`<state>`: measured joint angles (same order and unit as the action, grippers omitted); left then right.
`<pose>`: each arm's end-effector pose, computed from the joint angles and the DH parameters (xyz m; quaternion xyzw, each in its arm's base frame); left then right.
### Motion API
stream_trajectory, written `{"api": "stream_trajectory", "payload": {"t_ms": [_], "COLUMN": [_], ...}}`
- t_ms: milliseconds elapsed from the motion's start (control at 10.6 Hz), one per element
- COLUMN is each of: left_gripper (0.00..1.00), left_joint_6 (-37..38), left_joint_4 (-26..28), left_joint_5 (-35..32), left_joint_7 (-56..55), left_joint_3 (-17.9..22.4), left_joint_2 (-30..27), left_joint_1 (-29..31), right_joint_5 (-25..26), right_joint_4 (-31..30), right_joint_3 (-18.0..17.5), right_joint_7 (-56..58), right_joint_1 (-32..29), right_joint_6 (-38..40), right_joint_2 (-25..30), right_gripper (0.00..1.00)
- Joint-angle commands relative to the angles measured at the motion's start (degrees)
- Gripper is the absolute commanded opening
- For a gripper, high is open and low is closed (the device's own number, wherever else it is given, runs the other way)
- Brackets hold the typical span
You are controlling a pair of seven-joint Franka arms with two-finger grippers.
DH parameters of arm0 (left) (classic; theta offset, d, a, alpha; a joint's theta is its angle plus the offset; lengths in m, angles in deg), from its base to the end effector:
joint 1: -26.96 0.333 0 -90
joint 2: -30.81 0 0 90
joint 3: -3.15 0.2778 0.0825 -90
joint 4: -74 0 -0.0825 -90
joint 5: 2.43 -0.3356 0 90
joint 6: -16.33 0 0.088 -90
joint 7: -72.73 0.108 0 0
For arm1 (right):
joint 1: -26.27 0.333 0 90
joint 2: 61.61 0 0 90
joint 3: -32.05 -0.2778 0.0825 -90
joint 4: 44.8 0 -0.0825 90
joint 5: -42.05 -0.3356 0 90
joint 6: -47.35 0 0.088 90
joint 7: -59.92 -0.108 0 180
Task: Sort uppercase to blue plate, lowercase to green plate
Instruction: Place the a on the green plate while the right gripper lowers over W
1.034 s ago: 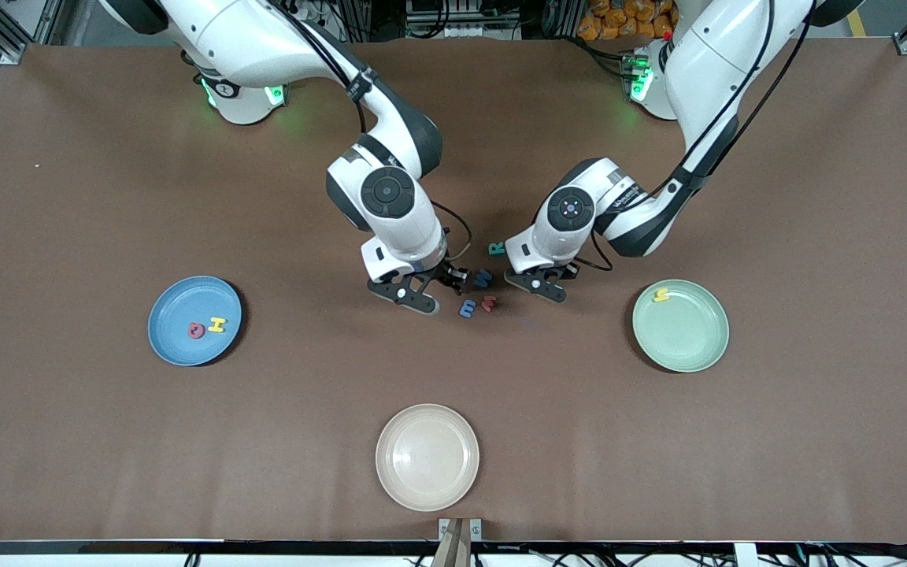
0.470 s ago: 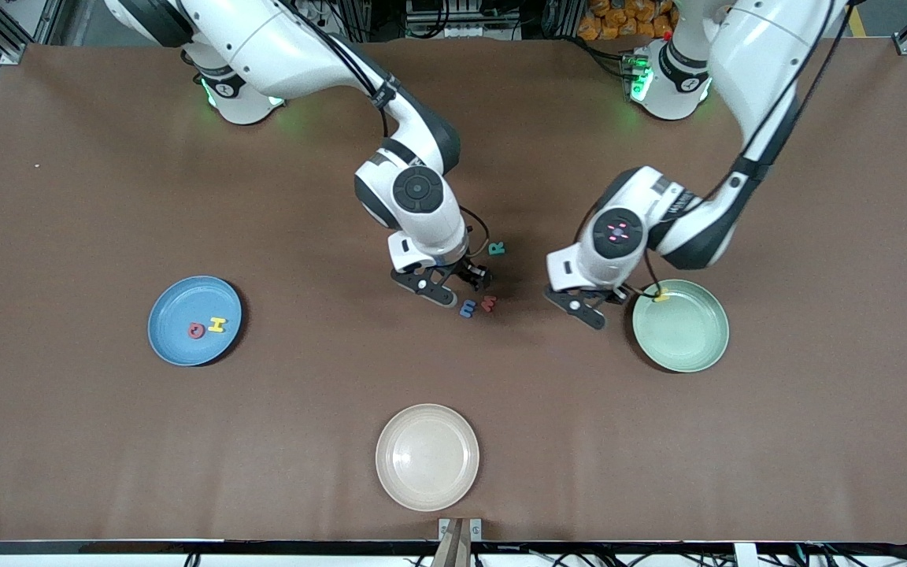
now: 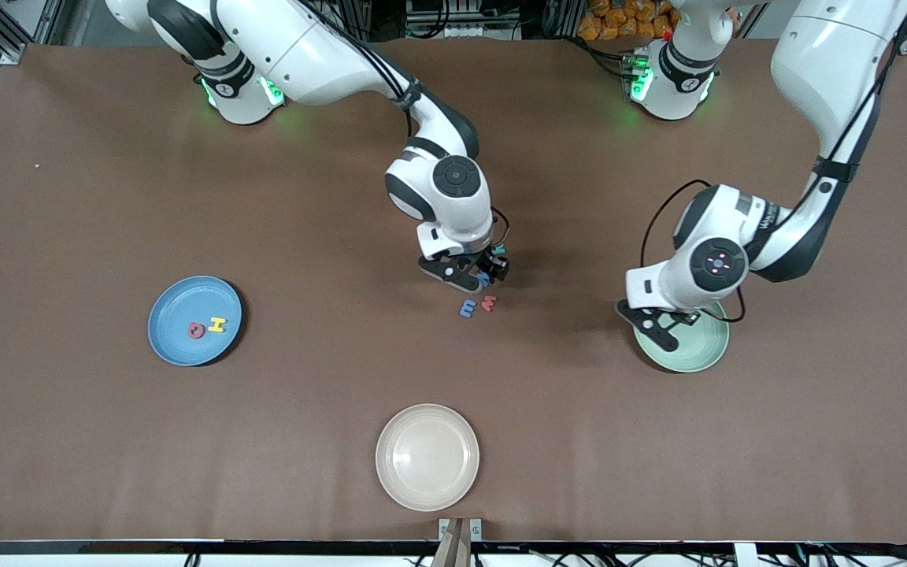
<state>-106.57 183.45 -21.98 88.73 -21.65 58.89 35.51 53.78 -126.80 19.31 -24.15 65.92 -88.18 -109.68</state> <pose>0.5382 -0.1341 0.2429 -0.9252 0.3658 0.0959 0.0319 0.4344 0.5121 0.2149 -0.9676 0.2452 -0.0178 0.0567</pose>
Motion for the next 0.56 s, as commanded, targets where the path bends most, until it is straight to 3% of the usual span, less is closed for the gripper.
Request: {"api": "stream_trajectory", "payload": {"t_ms": [0,94,188,282,376,470], "left_gripper": [0.13,0.29,0.55,0.73,0.89,0.96], "left_joint_6": [-0.58,-1.45,-1.46,-1.46,-1.46,-1.46], "left_joint_4": [1.56,1.56,1.56,1.56,1.39,0.95], "left_joint_5": [-2.68,-4.52,-4.62,-4.54,-4.53,-4.45], "left_joint_7": [0.35,0.26,0.26,0.17,0.0,-0.09], "left_joint_3": [-0.51,-0.6,-0.51,-0.6,-0.6,-0.6], "left_joint_2": [-0.14,0.39,0.48,0.31,0.05,-0.04], "left_joint_1": [2.07,3.04,3.74,3.84,3.93,3.93], "right_joint_5": [1.89,2.06,2.33,3.03,3.38,3.47], "right_joint_4": [5.95,6.58,6.93,6.94,6.94,6.94], "right_joint_3": [0.61,0.79,1.14,1.23,1.32,1.4], "right_joint_7": [-1.53,-1.53,-1.53,-1.53,-1.53,-1.53], "right_joint_1": [1.22,1.66,2.01,2.19,2.28,2.37], "right_joint_6": [0.44,0.44,0.44,0.36,0.36,0.36], "right_joint_2": [-4.83,-5.63,-5.98,-6.42,-6.77,-7.04], "right_gripper": [0.72,0.7,0.68,0.66,0.63,0.61]}}
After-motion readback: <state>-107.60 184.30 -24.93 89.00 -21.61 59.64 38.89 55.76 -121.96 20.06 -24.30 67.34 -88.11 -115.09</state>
